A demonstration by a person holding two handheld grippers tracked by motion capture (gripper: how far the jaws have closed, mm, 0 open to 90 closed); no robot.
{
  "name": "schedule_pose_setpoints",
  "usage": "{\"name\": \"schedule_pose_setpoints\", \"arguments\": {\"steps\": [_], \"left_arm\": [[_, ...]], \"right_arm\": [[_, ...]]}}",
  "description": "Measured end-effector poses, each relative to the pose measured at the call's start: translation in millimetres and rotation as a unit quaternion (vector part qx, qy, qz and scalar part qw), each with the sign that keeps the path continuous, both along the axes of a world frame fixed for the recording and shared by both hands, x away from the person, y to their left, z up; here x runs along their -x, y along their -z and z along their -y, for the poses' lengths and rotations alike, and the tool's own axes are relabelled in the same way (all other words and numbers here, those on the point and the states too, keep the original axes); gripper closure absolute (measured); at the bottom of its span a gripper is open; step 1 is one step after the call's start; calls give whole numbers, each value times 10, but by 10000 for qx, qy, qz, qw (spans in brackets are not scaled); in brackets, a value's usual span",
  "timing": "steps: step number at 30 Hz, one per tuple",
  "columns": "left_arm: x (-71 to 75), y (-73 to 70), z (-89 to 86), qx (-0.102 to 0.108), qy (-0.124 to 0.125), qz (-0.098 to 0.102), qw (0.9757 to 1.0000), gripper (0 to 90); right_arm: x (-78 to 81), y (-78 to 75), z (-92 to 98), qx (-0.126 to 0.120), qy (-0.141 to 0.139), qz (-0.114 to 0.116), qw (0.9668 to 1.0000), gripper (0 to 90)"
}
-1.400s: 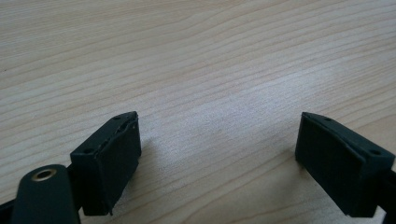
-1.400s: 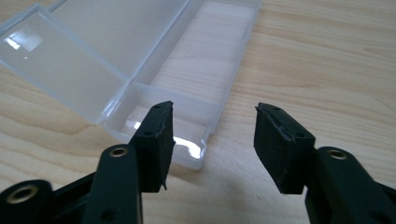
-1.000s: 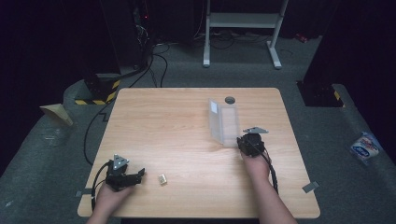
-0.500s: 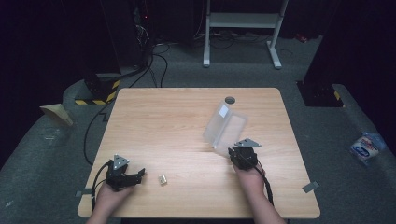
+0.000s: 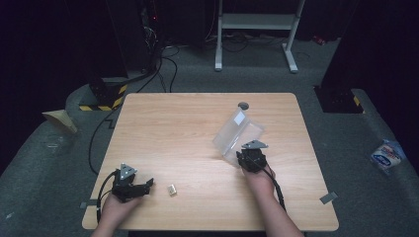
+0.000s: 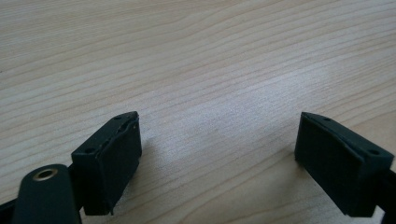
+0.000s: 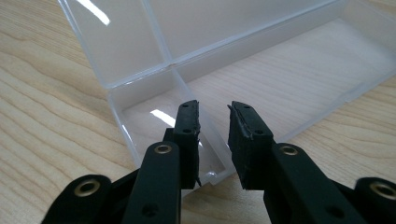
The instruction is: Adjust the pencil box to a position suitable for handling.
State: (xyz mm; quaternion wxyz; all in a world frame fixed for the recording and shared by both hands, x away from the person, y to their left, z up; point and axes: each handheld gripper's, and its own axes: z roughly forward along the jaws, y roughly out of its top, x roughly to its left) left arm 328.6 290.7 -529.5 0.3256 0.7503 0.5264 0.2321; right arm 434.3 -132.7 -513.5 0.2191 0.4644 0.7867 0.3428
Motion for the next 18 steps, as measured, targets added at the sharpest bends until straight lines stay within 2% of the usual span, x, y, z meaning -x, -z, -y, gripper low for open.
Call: {"name": "schedule_pose_setpoints", "arguments": {"steps": [9,18], "left_arm": [[2,-1,-4,-28,18,11,10000,151],[1,-1,-4,-29,36,14,10000,151]], "right_arm": [[74,4,-155,133,-284,65,9995,820],[201,7,-302,37,-487,114,9987,843]]}}
